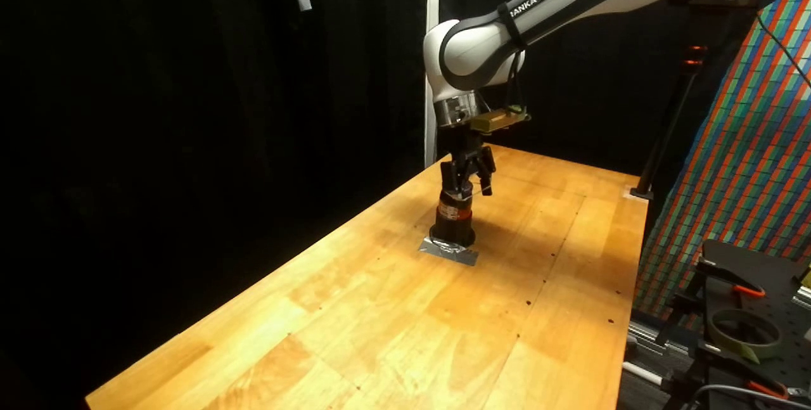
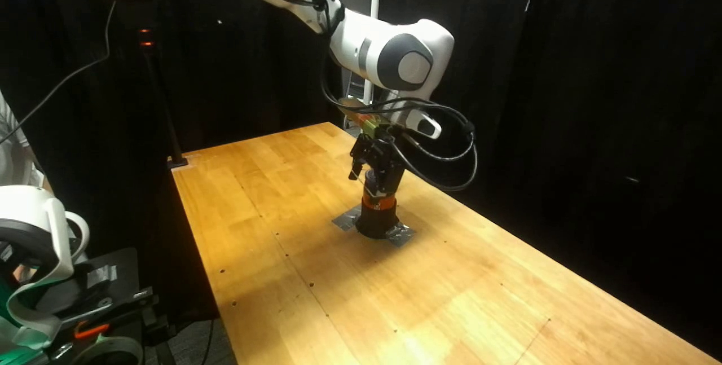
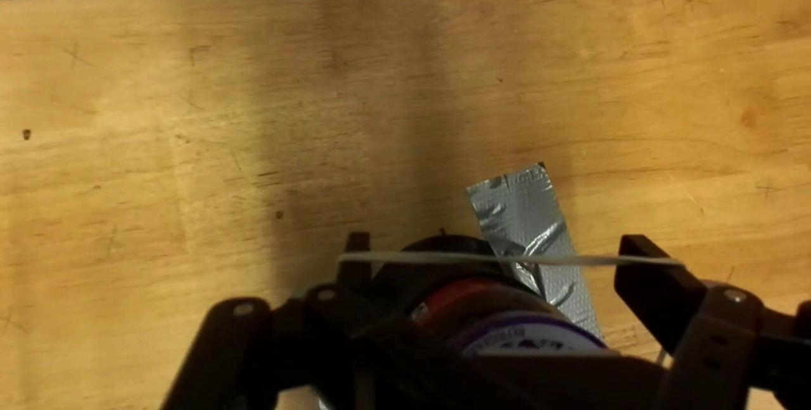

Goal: Put the elastic rubber on the object

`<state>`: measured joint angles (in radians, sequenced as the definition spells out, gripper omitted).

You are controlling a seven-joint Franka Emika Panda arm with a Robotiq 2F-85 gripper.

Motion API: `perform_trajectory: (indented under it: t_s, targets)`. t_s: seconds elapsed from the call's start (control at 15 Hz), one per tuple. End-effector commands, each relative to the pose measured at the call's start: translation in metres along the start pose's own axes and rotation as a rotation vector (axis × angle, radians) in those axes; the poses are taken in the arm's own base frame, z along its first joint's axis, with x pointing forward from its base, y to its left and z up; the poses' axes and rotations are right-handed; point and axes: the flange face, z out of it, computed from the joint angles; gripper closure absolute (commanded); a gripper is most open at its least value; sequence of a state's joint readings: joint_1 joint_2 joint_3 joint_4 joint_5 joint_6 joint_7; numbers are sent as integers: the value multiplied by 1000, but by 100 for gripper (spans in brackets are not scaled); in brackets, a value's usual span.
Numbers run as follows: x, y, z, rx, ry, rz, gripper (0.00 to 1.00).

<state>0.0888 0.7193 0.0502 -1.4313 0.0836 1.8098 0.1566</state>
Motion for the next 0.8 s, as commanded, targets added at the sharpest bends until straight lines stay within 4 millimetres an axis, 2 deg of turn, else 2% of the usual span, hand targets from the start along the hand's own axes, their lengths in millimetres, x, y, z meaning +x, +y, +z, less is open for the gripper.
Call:
perform_trajectory:
  t_s: [0.0,0.07,0.13,0.2,0.33,0.6,0.73]
  targets:
    - [-12,1,5,25,-6,4,25]
    - [-15,1,5,17,14,10,26]
    - [-17,2,6,16,31,11,32]
    - [-19,2,7,10,65,16,42]
    - [-29,2,9,3,110,15,56]
    - [-60,5,11,-41,162,6,86]
    - [-74,8,13,-47,200,17,91]
